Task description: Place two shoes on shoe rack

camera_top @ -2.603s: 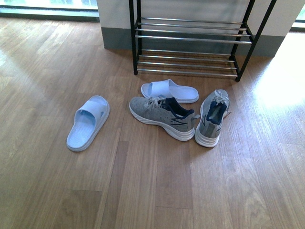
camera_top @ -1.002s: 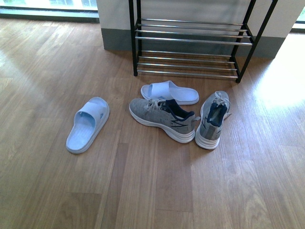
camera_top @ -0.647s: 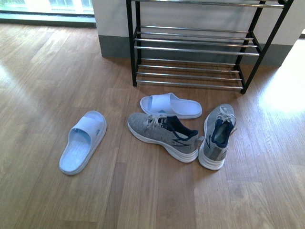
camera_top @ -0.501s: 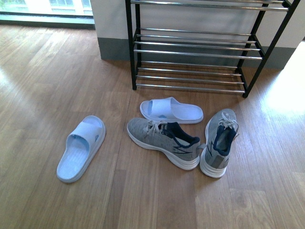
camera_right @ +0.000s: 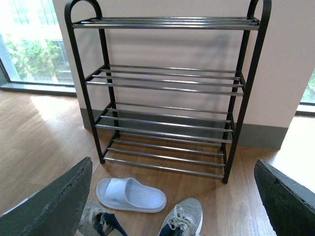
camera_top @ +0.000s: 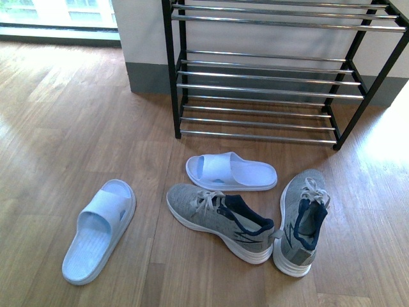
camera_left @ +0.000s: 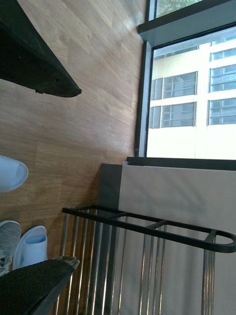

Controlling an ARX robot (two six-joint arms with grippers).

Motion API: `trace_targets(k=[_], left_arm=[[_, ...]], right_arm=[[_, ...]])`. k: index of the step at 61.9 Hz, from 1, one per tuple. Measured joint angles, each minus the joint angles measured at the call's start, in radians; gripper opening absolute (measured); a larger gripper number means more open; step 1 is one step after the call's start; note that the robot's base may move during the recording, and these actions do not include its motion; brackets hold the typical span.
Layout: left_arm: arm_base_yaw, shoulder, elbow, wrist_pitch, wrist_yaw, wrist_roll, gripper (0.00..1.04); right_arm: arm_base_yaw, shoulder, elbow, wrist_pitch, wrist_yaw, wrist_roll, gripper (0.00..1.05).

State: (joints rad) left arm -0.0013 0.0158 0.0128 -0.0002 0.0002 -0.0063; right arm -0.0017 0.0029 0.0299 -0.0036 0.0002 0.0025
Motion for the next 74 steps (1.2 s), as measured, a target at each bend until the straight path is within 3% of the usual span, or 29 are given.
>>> trace_targets(k=[9,17,23,35,44,74], left_arm=[[0.0,0.0,0.0,0.0,0.0,0.0,0.95],[0.0,0.0,0.0,0.0,0.0,0.0,0.95],[0.0,0.0,0.0,0.0,0.0,0.0,0.95],[0.0,0.0,0.0,0.0,0.0,0.0,0.95],[0.0,0.0,0.0,0.0,0.0,0.0,0.95],[0.0,0.0,0.0,0.0,0.0,0.0,0.95]], right_arm=[[0.0,0.0,0.0,0.0,0.0,0.0,0.95],[-0.013,0.177,0.056,-0.11,0.011,0.077,0.95],[-0.023,0.403,0.1,-0.012,-0.005,0.116,0.95],[-0.021,1.111,0.228,0.357,0.003,0.129,0.95],[-0.021,1.517,0.351,0.489,0.027,0.129,0.95],[-0.019,2.345,0.774,0.556,0.134,0.117,0.95]])
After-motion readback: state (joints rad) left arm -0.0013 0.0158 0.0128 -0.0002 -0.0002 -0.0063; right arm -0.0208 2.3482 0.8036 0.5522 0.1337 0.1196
